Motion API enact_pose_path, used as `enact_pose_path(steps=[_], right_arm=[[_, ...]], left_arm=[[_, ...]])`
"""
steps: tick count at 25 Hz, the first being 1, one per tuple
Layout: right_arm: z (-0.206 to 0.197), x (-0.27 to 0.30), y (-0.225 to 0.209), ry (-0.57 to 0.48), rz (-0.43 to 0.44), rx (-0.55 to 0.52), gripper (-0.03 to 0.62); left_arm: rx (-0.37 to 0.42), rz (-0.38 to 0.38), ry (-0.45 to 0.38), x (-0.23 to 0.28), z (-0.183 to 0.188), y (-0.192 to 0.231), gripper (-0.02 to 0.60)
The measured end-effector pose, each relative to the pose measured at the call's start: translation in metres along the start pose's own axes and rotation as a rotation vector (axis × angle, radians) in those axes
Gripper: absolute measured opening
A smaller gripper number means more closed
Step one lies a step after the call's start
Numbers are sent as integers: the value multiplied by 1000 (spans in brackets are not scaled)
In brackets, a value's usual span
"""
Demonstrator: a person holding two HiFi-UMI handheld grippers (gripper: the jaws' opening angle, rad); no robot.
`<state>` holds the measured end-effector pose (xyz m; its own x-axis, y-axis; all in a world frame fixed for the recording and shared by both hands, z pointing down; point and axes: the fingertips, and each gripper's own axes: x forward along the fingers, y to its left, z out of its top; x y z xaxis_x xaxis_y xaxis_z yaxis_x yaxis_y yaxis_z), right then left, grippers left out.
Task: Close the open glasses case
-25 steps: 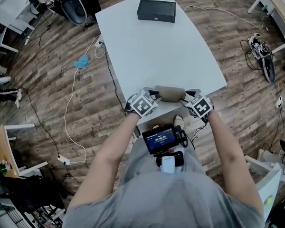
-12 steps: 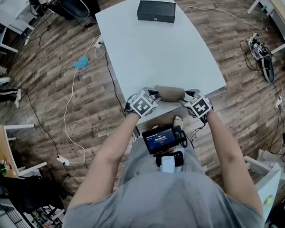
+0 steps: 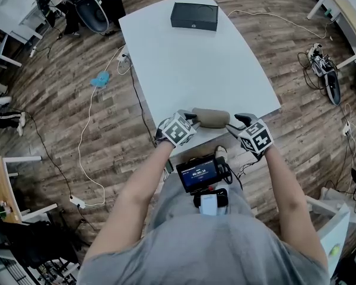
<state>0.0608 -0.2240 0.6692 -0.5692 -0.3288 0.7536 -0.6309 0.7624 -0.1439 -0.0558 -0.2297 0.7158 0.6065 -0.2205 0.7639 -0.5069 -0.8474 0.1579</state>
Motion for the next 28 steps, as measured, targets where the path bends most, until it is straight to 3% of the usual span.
enact_pose_path(steps=[5, 7, 12, 17, 22, 28], right_arm=[[29, -63, 40, -277, 94, 99, 198], [37, -85, 55, -353, 98, 104, 165], [48, -127, 78, -480, 79, 152, 109], [42, -149, 97, -536, 44, 188, 82], [33, -155, 100, -587, 34, 284, 79], [22, -142, 103, -606, 42, 404, 78]], left_arm=[[22, -3, 11, -1, -4, -5, 117], [21, -3, 8, 0, -5, -3, 117], [35, -10, 13, 0, -5, 1, 115], [43, 1, 8, -5, -2, 1, 114], [11, 39, -94, -24, 9, 5, 115], [-109, 63, -324, -85, 20, -6, 115]])
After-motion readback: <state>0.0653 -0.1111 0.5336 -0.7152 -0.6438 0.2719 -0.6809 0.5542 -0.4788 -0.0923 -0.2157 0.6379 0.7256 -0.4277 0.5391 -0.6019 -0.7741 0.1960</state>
